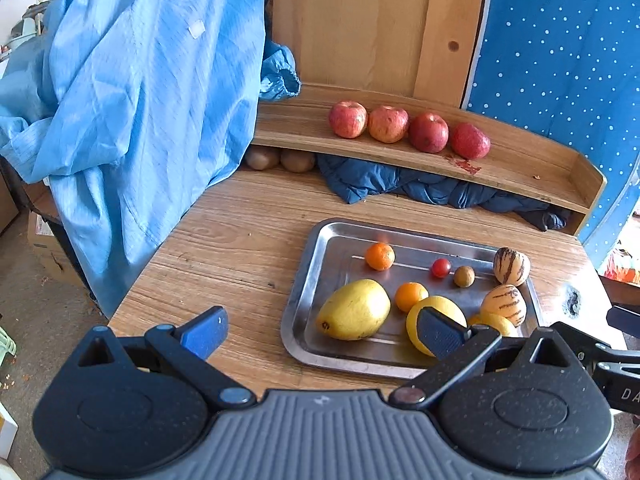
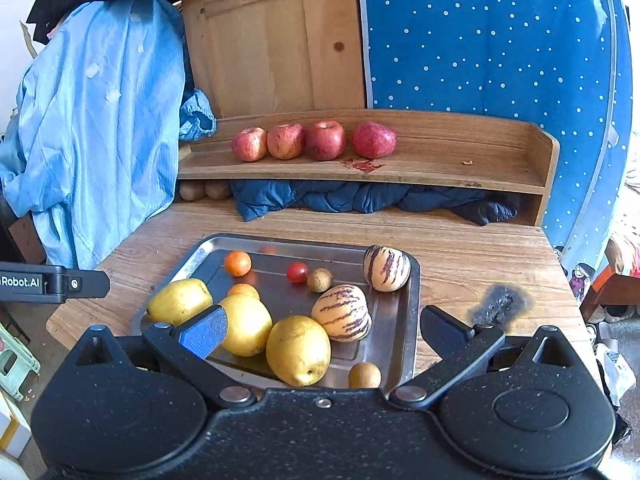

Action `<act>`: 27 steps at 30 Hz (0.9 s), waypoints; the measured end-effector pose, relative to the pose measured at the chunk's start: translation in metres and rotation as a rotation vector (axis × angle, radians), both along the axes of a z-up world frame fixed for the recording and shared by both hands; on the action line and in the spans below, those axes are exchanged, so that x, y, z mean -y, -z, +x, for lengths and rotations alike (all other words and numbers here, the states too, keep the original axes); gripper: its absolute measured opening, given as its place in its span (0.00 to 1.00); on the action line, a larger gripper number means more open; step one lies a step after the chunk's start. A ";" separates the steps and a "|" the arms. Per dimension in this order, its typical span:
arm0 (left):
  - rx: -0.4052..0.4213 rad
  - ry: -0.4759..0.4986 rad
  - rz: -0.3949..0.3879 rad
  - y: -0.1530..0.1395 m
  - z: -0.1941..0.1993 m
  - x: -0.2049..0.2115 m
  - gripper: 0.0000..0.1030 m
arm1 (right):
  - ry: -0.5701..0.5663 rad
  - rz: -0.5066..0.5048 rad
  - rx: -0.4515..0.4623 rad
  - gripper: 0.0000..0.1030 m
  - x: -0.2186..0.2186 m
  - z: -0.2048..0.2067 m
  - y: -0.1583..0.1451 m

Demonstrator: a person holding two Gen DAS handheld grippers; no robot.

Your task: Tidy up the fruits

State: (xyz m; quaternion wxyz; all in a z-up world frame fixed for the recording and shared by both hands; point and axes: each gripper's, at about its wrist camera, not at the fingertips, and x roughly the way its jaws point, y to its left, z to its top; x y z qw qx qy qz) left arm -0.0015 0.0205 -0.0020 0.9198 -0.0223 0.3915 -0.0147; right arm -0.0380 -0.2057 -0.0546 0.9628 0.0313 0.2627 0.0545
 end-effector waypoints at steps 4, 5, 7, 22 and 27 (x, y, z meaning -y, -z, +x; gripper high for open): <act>0.035 0.041 0.037 0.002 -0.007 0.000 0.99 | 0.010 -0.003 -0.016 0.99 -0.005 -0.006 0.002; 0.035 0.057 0.048 0.003 -0.008 0.000 0.99 | 0.014 -0.006 -0.018 0.99 -0.008 -0.007 0.002; 0.036 0.078 0.059 0.006 -0.010 0.001 0.99 | 0.027 -0.015 -0.021 0.99 -0.013 -0.009 0.001; 0.019 0.174 0.029 0.010 -0.022 -0.039 0.99 | 0.192 -0.027 -0.013 0.99 -0.053 -0.037 0.008; 0.007 0.188 0.012 0.015 -0.023 -0.049 0.99 | 0.219 -0.039 -0.010 0.99 -0.062 -0.043 0.012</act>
